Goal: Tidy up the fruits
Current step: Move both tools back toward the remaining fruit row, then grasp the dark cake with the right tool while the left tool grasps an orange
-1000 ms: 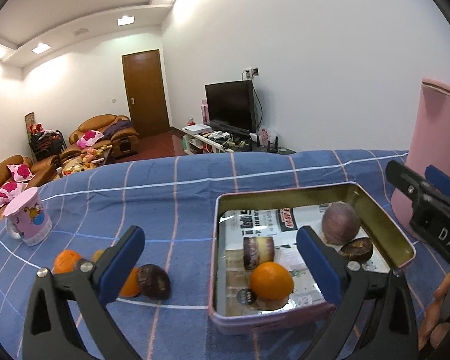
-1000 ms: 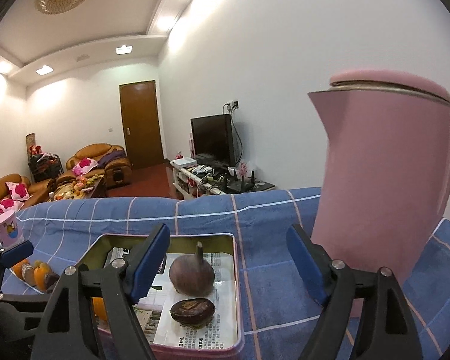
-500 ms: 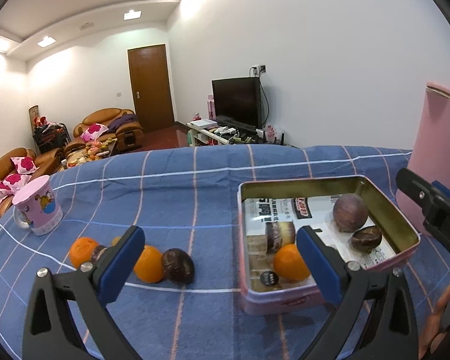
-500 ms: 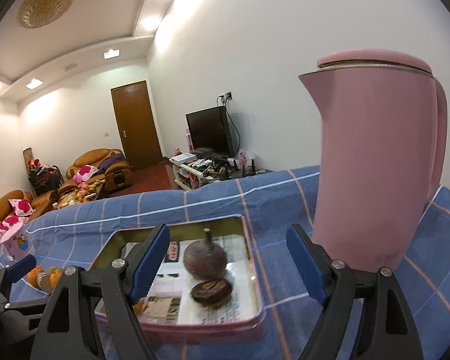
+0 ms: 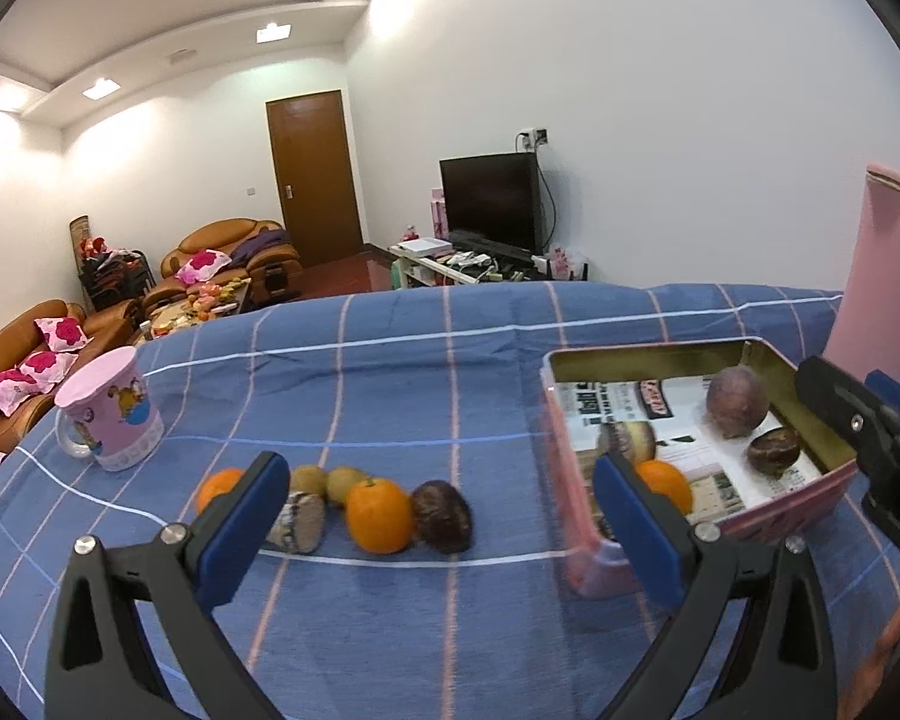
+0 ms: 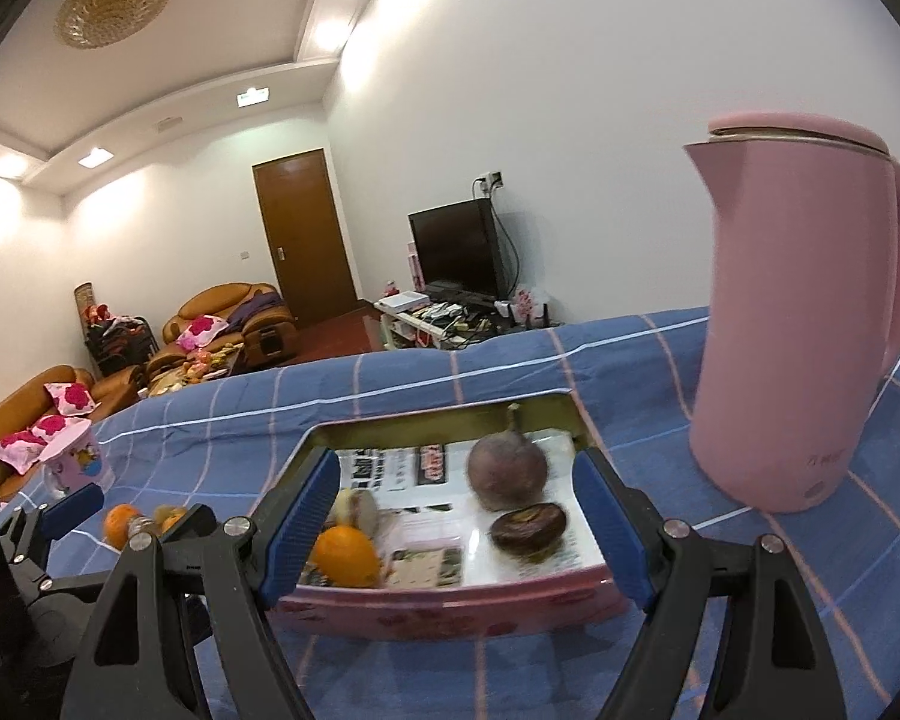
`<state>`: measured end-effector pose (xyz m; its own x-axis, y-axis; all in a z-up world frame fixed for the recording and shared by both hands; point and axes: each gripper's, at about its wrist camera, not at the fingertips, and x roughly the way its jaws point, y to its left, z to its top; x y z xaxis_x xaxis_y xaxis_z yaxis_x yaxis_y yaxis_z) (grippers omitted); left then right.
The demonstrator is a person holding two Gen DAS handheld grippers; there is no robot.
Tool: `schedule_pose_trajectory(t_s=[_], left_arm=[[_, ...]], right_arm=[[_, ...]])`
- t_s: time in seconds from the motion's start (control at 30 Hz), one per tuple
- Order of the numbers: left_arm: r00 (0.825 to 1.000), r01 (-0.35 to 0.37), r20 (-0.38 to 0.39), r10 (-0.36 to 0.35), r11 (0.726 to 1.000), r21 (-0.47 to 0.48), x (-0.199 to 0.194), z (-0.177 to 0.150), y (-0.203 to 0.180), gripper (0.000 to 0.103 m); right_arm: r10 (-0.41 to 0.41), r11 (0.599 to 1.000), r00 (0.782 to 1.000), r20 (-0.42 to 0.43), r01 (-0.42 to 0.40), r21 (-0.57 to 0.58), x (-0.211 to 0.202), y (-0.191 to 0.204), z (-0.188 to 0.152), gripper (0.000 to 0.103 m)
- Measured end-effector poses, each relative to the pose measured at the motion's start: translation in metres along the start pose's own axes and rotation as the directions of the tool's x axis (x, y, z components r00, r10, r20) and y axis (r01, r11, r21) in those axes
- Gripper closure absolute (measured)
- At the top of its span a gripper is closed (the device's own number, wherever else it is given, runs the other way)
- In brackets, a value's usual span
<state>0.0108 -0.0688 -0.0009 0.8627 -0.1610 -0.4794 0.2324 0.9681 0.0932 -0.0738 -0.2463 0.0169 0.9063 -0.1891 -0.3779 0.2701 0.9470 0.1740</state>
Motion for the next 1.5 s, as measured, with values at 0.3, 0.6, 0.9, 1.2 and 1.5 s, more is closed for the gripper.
schedule_pose_trajectory(t_s=[0.3,0.6,0.9,1.2,1.5], left_arm=[[1.000,-0.025,-0.011,0.025,0.999,-0.021,0.001,-0.003,0.027,0.000],[0.998,-0.067,-0.022,0.066,0.997,-0.033,0.007,-0.005,0.064,0.000],[0.986,-0.150,-0.089,0.139,0.980,-0.131,0.025,-0.009,0.140,0.001],[0.973,-0.209,-0.138,0.184,0.958,-0.196,0.038,-0.016,0.188,0.006],[0.975,-0.197,-0.144,0.170,0.960,-0.199,0.038,-0.013,0.198,0.006]], right_arm=[[0.025,0.999,1.000,-0.010,-0.025,-0.046,0.002,0.032,-0.006,0.022],[0.063,0.990,0.998,-0.024,-0.066,-0.125,0.005,0.070,-0.012,0.022],[0.111,0.956,0.991,-0.075,-0.127,-0.264,0.015,0.115,-0.020,0.023],[0.124,0.891,0.954,-0.274,-0.229,-0.393,0.052,0.159,-0.035,0.062],[0.040,0.844,0.918,-0.395,-0.242,-0.479,0.080,0.178,-0.052,0.062]])
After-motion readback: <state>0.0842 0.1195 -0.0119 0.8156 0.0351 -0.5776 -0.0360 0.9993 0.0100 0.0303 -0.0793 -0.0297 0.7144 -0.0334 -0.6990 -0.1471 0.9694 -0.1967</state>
